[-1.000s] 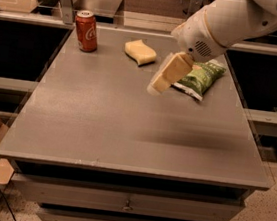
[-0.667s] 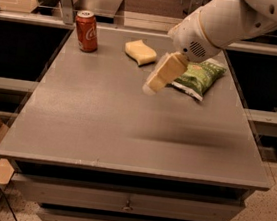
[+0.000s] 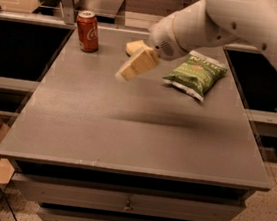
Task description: Pick coke can
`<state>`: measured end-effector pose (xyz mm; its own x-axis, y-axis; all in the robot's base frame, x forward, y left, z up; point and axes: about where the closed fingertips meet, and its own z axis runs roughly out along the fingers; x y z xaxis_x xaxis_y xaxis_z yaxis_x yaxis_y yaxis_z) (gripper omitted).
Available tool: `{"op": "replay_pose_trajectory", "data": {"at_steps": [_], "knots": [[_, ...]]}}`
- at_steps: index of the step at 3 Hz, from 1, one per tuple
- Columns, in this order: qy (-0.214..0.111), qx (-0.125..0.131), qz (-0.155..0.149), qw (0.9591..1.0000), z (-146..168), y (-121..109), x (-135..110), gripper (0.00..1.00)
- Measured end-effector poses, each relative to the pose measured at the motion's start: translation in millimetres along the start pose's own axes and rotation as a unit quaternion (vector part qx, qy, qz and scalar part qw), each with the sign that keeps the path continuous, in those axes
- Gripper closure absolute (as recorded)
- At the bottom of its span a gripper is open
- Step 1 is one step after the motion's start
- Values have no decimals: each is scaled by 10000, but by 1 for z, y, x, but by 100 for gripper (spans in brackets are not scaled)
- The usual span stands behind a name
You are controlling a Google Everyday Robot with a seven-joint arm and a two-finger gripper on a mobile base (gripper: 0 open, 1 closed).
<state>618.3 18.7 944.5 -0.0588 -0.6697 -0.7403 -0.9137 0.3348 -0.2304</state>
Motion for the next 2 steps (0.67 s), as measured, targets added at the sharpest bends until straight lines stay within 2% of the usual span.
{"op": "replay_pose_trajectory", "data": {"at_steps": [1,2], "knots": [[-399,-3,112,9991,30,-13,-17,0],[-777,-75,281,9966,64,-28,-37,0]]}}
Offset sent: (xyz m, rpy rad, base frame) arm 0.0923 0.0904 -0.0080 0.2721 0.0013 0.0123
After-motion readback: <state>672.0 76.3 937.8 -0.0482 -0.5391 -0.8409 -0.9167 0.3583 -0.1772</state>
